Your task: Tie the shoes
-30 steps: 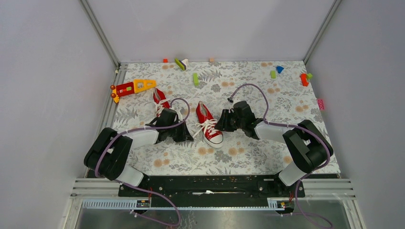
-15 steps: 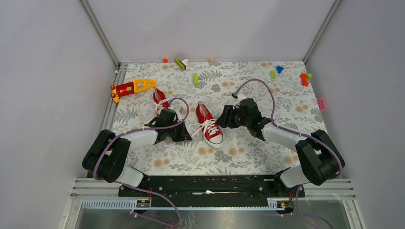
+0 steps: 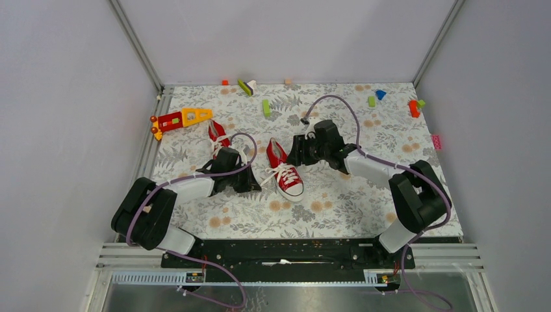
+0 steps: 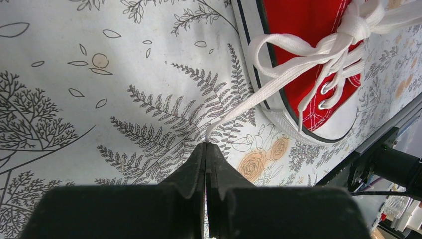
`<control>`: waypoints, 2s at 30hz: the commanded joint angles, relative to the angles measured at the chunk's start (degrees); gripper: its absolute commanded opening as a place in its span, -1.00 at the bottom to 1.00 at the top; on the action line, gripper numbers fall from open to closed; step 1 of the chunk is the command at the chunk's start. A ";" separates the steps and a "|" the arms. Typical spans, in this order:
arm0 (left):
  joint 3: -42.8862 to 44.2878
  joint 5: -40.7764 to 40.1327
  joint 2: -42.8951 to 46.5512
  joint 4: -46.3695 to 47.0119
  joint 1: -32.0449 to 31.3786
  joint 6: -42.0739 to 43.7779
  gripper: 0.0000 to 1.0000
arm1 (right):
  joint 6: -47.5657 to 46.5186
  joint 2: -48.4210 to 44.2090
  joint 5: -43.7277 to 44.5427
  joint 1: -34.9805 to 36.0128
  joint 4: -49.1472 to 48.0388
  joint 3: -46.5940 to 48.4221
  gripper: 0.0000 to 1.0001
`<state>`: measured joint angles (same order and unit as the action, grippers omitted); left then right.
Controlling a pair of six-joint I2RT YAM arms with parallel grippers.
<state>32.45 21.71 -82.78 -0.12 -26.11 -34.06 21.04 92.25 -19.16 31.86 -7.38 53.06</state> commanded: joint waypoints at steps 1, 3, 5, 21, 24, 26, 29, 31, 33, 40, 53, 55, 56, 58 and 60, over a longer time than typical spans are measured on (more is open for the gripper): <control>1.01 -1.36 2.22 1.98 0.44 0.76 -1.00 | -2.82 1.74 -1.45 1.06 3.20 3.57 0.13; 0.96 -1.75 2.48 1.72 0.44 0.75 -1.00 | -2.85 2.24 -1.90 1.23 3.09 3.86 0.10; 1.07 -2.10 2.61 1.16 0.45 0.84 -1.00 | -2.87 2.70 -2.46 1.51 2.98 4.20 0.04; 2.01 -2.46 3.44 0.36 0.45 1.03 -0.75 | -2.08 3.15 -2.84 1.71 2.03 3.90 -0.75; 1.26 -3.58 6.80 2.29 0.44 -0.41 -0.36 | -1.66 2.49 -2.62 1.66 0.97 2.89 -0.92; 1.13 -4.25 9.17 3.13 0.49 -1.23 -0.17 | -1.46 2.38 -2.74 1.66 0.52 2.60 -1.00; 1.56 -5.31 12.00 3.77 0.51 -1.82 0.01 | -1.22 2.45 -3.01 1.69 0.03 2.27 -1.00; 1.87 -5.15 12.21 5.03 0.70 -2.47 0.10 | -1.09 2.32 -3.12 1.63 -0.23 2.19 -1.00; 2.87 -3.04 10.70 6.28 1.07 -3.52 0.14 | -1.05 2.34 -3.29 1.66 -0.35 2.07 -1.00; 4.68 0.94 3.79 12.91 1.36 -6.30 0.16 | -0.78 2.32 -3.65 1.72 -0.58 2.05 -1.00; 6.41 8.07 -7.36 21.31 4.18 -10.85 0.09 | -0.52 2.63 -3.69 1.66 -0.88 2.12 -1.00; 6.20 9.24 -8.56 23.02 4.51 -11.67 0.07 | -0.49 2.70 -3.78 1.66 -0.88 2.13 -1.00; 6.07 9.91 -9.17 24.10 4.68 -12.24 0.04 | -0.47 2.75 -3.78 1.69 -0.88 2.14 -1.00; 5.81 11.83 -10.59 27.17 4.98 -14.09 -0.05 | -0.40 2.76 -3.78 1.65 -0.97 2.14 -1.00; 5.52 13.45 -11.81 30.65 5.09 -16.07 -0.15 | -0.28 2.84 -3.66 1.70 -0.97 2.09 -1.00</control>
<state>36.77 30.20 -92.88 20.43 -21.58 -46.28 20.40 95.66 -22.06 32.97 -6.74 55.07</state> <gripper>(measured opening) 0.455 0.059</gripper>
